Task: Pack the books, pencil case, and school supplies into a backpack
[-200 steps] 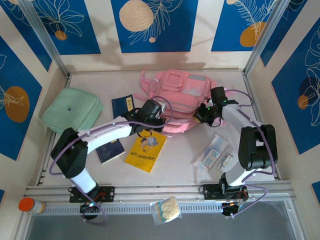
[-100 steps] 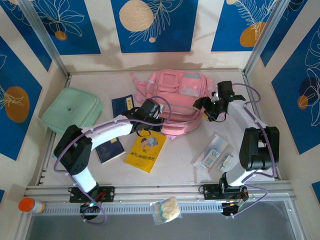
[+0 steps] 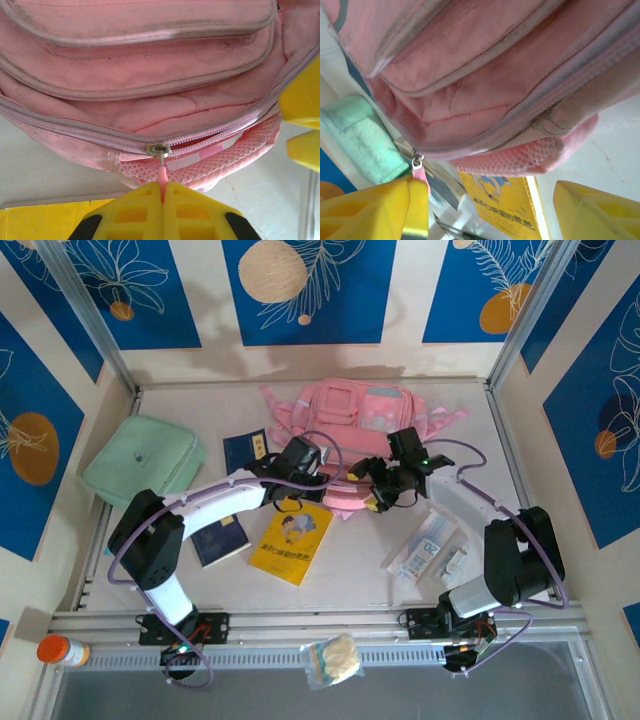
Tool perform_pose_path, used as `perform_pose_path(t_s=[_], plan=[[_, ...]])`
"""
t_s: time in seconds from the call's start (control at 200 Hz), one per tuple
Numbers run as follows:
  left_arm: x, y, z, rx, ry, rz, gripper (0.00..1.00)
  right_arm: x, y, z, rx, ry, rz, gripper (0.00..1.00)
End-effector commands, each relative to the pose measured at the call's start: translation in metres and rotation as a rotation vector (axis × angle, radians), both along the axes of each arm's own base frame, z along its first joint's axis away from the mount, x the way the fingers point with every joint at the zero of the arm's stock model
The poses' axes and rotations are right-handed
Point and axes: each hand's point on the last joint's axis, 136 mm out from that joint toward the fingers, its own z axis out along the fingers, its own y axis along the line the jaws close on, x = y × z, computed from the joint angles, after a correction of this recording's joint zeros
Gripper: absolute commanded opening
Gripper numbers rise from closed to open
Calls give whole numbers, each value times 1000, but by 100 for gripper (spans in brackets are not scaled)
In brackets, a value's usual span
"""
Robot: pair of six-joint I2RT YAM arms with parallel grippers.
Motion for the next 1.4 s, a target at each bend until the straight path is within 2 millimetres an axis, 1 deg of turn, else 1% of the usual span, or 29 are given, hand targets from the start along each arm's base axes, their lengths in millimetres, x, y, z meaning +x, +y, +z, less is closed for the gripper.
perform_pose_path(t_s=[0.0,0.075,0.135,0.23,0.265,0.33,0.355,0.455,0.55,0.67,0.79,0.87,0.93,1.01,1.085,1.251,1.346,1.396], plan=[[5,-7,15,-23,-26,2,0,15,7,-4,-10,30,-137,75],[5,-8,14,-20,-20,1,0,23,10,-8,-25,41,-164,74],[5,-9,14,-24,-19,-5,0,30,16,-13,-19,55,-163,73],[6,-9,10,-15,-18,-6,0,39,19,-24,-70,70,-150,67],[6,-10,9,-11,-16,-9,0,42,19,-28,-85,71,-136,62],[6,-9,6,-1,-16,-12,0,51,29,-27,-82,27,-66,50],[6,-8,4,8,-16,-13,0,51,30,-29,-97,26,-48,46],[8,-3,-1,46,-19,-13,0,48,27,-33,-130,29,-15,28],[9,4,-4,85,-24,-5,0,47,21,-31,-134,0,4,13],[15,19,-3,135,-44,19,0,42,11,-22,-184,-40,64,0],[22,38,-2,182,-73,44,0,37,0,-4,-221,-106,122,0],[29,52,-6,205,-73,71,0,34,-6,8,-235,-161,158,0],[35,63,-9,224,-66,94,0,30,-13,12,-240,-171,163,0],[41,74,-14,237,-63,122,0,26,-20,16,-189,-183,159,0],[49,79,-17,229,-64,144,0,24,-20,22,-115,-224,171,0],[75,88,-16,228,-87,187,0,17,-33,28,-148,-244,218,0],[92,91,-16,219,-92,211,0,15,-30,30,-99,-264,248,0],[100,92,-17,216,-92,218,0,13,-30,27,-99,-257,250,0]])
